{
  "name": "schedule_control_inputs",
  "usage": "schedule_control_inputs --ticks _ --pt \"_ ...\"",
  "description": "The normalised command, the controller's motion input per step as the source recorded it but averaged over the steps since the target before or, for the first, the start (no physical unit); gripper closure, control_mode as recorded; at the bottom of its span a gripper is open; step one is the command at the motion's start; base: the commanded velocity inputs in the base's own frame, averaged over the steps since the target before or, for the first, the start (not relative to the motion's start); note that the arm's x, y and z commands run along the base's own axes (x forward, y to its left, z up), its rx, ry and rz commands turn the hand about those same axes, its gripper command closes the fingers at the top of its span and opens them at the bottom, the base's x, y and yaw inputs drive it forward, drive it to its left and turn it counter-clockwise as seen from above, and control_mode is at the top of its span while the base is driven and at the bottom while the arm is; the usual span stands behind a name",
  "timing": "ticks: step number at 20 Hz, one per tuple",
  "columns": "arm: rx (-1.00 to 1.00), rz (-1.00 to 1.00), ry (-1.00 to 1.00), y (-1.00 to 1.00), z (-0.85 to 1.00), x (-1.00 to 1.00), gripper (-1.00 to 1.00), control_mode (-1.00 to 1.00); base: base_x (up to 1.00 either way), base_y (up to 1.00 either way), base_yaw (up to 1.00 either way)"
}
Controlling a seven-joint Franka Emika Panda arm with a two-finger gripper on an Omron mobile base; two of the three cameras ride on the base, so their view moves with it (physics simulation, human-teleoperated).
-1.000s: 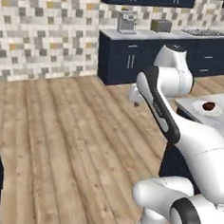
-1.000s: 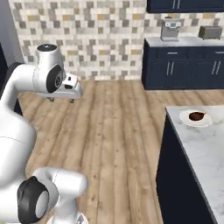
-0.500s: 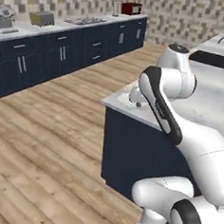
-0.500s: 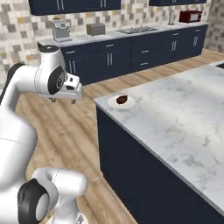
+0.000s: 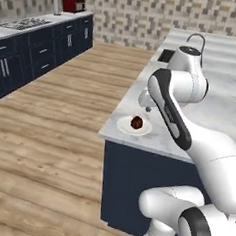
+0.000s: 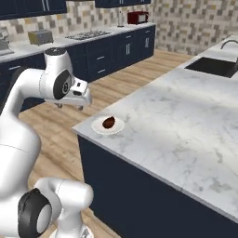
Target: Pick the steak from the counter and place it in the microwave.
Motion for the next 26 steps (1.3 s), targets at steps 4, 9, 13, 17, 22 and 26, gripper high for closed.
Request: schedule_control_inputs --ticks 4,9,13,17,22,26 --pt "0.00 0.00 0.00 0.00 0.00 0.00 -1.00 1.00 0.99 0.59 -0.34" --pt "0.00 0.00 0.00 0.00 0.00 0.00 -1.00 1.00 0.87 0.31 -0.21" --pt "0.00 0.00 0.00 0.00 0.00 0.00 -1.00 1.00 0.17 0.00 -0.06" --pt "0.00 0.00 0.00 0.00 0.00 0.00 -1.00 1.00 0.04 -0.05 -0.01" --pt "0.02 -0.02 0.08 -0.54 -0.58 0.10 -1.00 -1.00 0.00 0.00 0.00" --pt "0.07 0.00 0.21 -0.53 -0.86 0.15 -1.00 -1.00 0.00 0.00 0.00"
